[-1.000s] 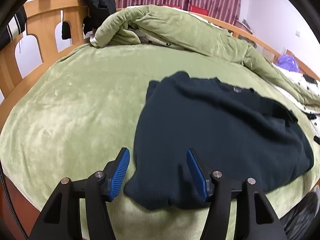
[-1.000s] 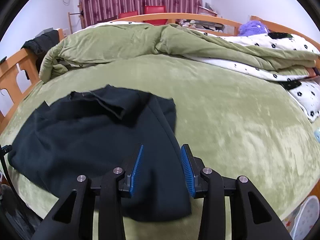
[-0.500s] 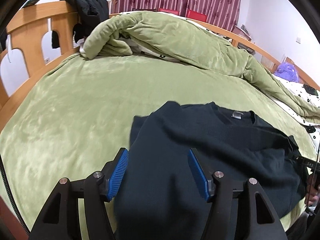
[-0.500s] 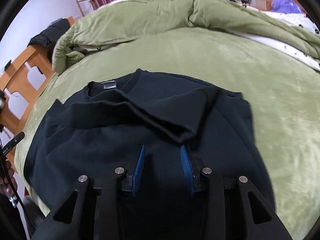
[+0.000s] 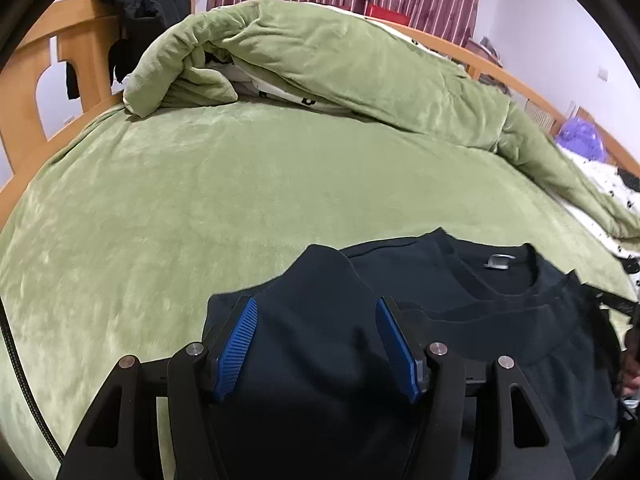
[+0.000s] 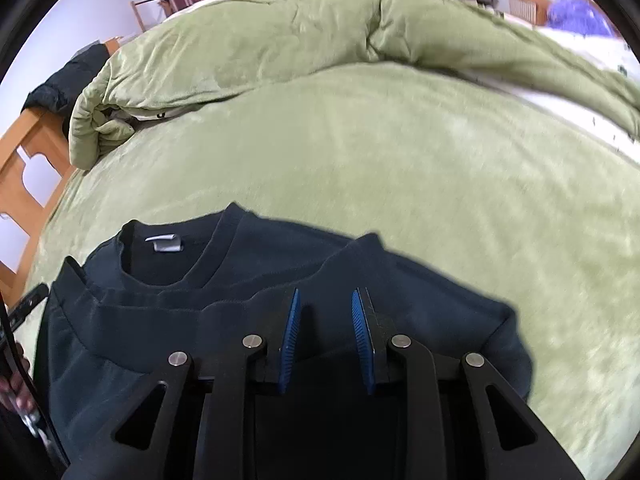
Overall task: Fold small clothes
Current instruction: 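Fold the held edge over toward the collar and open both tools, then grasp the folded sweatshirt edge with the left tool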
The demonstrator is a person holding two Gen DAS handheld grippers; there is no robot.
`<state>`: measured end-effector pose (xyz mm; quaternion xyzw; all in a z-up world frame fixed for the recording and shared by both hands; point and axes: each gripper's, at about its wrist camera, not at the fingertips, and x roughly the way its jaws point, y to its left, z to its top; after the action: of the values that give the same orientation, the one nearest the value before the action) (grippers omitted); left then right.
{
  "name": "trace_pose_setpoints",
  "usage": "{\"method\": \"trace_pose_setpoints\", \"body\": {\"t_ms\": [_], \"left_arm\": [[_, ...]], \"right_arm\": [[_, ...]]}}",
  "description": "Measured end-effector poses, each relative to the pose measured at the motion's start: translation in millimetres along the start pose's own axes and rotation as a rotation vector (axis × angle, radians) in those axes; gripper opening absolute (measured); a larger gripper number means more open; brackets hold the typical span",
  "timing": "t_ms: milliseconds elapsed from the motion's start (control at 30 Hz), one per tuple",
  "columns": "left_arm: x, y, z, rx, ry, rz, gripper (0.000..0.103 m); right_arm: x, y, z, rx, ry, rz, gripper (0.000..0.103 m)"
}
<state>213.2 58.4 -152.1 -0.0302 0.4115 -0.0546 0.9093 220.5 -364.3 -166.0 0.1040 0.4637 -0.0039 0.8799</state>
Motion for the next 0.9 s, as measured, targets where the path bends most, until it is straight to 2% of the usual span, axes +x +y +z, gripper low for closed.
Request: {"method": "trace_pose_setpoints", "body": {"t_ms": [167,333,433,467,500,533,567,633,800,900], "left_arm": [[22.1,3.6,3.1,0.013,0.026,0.051,0.06],[34.5,13.5,0.8,-0.015,0.057,0.05,0.06],[35.8,11.9,-3.2,-0.006,0.049,0.06,0.059],[34.9,10.3,-3.9,-0.001,0.041,0.064,0.056],[33.6,9.2,-4.2,0.002,0.03,0.069,0.049],[32.5,8.9,-4.5,0.002,0.021,0.07,0.038],[31.0,9.7,-5.0,-0.002,0.009,0.07,0.034],[24.7,14.3,-5.9,-0.022,-0.028,0.066,0.018],[15.7,29.0,-5.0,-0.086,-0.067,-0.014,0.016],[18.1,24.0,-4.4,-0.067,-0.066,-0.032,0.016]], "right_arm": [[-9.8,-18.0,-3.5,-0.044,-0.043,-0.051,0.044],[9.8,-32.8,-12.5,-0.033,0.016,-0.045,0.045],[13.2,-29.2,-14.0,-0.051,0.0,-0.04,0.045],[14.3,-26.2,-13.8,-0.062,-0.003,-0.04,0.041],[15.0,-21.5,-14.2,-0.083,-0.013,-0.06,0.039],[14.7,-17.5,-14.8,-0.107,-0.026,-0.086,0.032],[14.4,-14.5,-15.2,-0.126,-0.036,-0.101,0.027],[8.1,-12.1,-16.0,-0.148,-0.071,-0.098,0.02],[-27.5,-23.6,-15.3,-0.104,-0.227,-0.058,0.018],[-27.8,-32.2,-12.6,-0.065,-0.244,-0.096,0.017]]}}
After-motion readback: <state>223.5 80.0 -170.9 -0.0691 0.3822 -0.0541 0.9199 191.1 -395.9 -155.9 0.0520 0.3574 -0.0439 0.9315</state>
